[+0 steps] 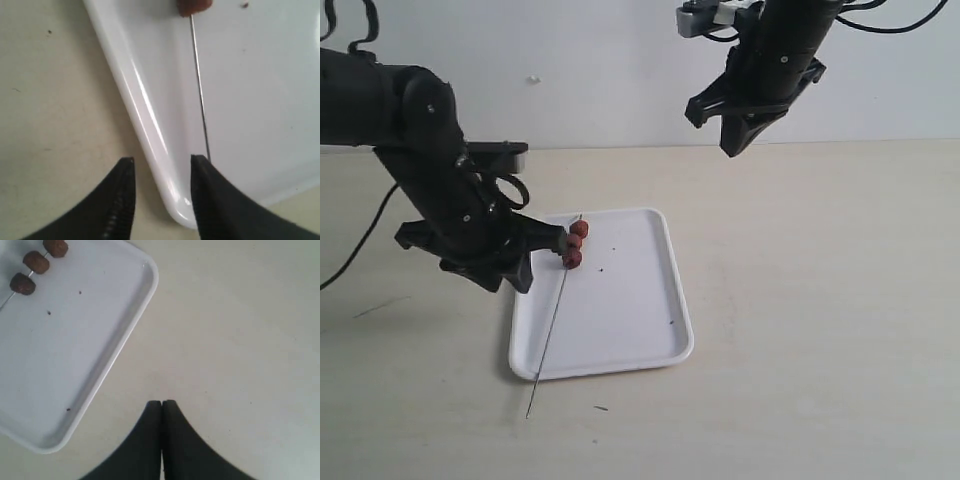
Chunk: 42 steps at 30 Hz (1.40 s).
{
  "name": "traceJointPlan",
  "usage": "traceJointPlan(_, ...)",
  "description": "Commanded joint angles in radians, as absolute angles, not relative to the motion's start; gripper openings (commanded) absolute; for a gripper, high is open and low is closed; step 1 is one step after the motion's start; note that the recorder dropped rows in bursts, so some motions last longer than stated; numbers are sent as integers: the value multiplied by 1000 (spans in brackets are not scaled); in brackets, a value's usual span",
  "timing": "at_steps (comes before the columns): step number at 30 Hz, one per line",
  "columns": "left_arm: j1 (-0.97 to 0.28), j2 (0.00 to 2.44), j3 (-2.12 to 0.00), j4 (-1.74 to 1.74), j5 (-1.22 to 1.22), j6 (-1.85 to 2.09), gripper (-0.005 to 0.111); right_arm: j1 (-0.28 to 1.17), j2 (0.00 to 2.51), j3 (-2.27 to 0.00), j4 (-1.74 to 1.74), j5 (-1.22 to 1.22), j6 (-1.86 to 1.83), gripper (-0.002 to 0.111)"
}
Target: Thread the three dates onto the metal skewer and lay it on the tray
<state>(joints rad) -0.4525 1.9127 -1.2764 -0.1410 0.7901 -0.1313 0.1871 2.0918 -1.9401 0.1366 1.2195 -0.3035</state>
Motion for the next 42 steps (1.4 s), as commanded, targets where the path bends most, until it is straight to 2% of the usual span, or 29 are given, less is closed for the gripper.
traceJointPlan(1, -452, 1763, -1122, -115, 559, -132, 24, 187, 2002, -1794, 116, 1100, -314, 0)
traceJointPlan(4, -452, 1650, -1003, -115, 403, -132, 1, 187, 1912, -1638, 139, 945, -302, 0)
traceJointPlan(14, -452, 1279, -593, -119, -60, -138, 0, 187, 1508, -1088, 310, 418, -313, 0)
traceJointPlan(22, -452, 914, -305, -119, -324, -138, 0, 187, 1107, -719, 315, 174, -313, 0)
traceJointPlan(31, -452, 541, -131, -119, -358, -120, 0, 187, 683, -448, 339, 57, -312, 0)
traceJointPlan(42, -452, 333, -52, -114, -214, -57, 0, 187, 341, -273, 341, 57, -312, 0)
